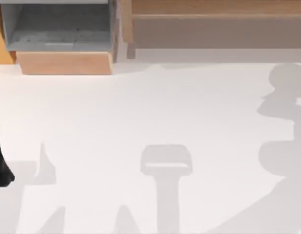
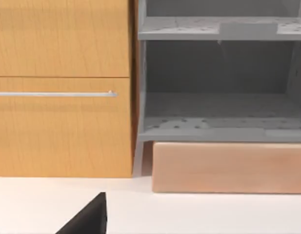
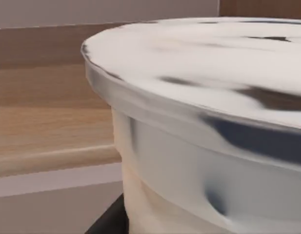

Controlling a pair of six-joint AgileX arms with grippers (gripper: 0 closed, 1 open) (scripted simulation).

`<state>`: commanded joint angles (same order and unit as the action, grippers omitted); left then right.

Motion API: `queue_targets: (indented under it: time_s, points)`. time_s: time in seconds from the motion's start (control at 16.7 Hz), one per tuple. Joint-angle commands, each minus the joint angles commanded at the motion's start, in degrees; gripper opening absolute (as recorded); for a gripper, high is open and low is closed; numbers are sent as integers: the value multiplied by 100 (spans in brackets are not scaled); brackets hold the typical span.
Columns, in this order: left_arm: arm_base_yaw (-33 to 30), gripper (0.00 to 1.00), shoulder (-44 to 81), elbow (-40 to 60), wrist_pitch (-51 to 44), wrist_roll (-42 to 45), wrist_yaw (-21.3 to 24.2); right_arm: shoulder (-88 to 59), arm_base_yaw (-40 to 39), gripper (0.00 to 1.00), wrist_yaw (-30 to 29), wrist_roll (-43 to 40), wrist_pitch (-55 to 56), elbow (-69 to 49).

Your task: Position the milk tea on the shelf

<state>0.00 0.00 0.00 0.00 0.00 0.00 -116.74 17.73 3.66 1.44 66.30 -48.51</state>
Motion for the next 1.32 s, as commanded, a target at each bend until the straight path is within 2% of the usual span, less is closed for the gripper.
queue_targets:
  time_s: [0.24, 0.66, 1.08, 1.32]
  points:
    - [0, 100, 0, 0, 0, 0, 0, 793, -128, 0, -592, 98, -1200, -116]
    - [0, 100, 0, 0, 0, 0, 0, 1729, -646, 0, -1455, 263, -2535, -591]
    - [0, 100, 0, 0, 0, 0, 0, 1802, -1617, 0, -2122, 191, -3380, -1229]
    - [0, 100, 0, 0, 0, 0, 0, 1426, -2668, 0, -2405, 89, -3488, -1929]
